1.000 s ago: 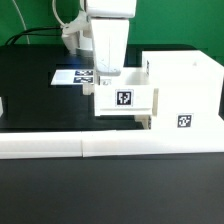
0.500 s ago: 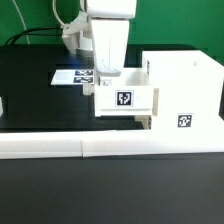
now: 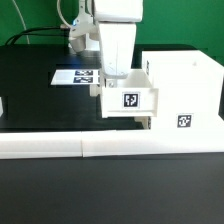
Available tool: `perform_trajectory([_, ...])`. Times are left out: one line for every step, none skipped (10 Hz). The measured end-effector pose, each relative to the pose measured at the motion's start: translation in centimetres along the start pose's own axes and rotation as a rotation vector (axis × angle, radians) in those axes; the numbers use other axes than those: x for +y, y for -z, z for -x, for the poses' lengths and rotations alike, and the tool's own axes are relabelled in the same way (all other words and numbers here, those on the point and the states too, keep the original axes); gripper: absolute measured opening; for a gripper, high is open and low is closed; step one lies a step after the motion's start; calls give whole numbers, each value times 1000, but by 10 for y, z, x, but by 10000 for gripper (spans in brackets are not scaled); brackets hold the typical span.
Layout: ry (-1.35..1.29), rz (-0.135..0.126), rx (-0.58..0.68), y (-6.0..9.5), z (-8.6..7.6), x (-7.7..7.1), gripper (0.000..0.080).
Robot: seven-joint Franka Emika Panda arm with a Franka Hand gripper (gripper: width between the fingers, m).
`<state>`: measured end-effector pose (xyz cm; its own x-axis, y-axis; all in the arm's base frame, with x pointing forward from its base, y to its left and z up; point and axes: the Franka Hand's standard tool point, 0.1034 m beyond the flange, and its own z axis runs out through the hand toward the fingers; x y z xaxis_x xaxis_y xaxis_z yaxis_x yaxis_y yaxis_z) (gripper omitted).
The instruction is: Assemble drawer
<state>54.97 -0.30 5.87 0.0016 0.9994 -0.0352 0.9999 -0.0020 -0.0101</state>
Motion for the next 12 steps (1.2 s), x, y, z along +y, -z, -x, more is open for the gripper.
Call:
perform_trajectory([0, 0, 0, 0, 0, 0, 42])
perform_trajectory([0, 0, 0, 0, 0, 0, 42])
perform_trajectory([0, -1, 0, 0, 0, 0, 42])
perform_trajectory([5, -3, 0, 0, 0, 0, 42])
perform_trajectory([7, -5, -1, 1, 0, 1, 42])
perform_trajectory([8, -8, -1, 1, -1, 1, 42])
perform_trajectory([9, -12, -2, 1, -1, 1, 42])
perform_trajectory([3, -14, -1, 1, 0, 2, 42])
perform_trajectory([-9, -15, -2, 0, 2, 1, 42])
perform_trajectory([-9, -15, -2, 0, 2, 1, 42])
perform_trajectory([-10, -15, -2, 0, 2, 1, 42])
perform_trajectory([-10, -15, -2, 0, 2, 1, 42])
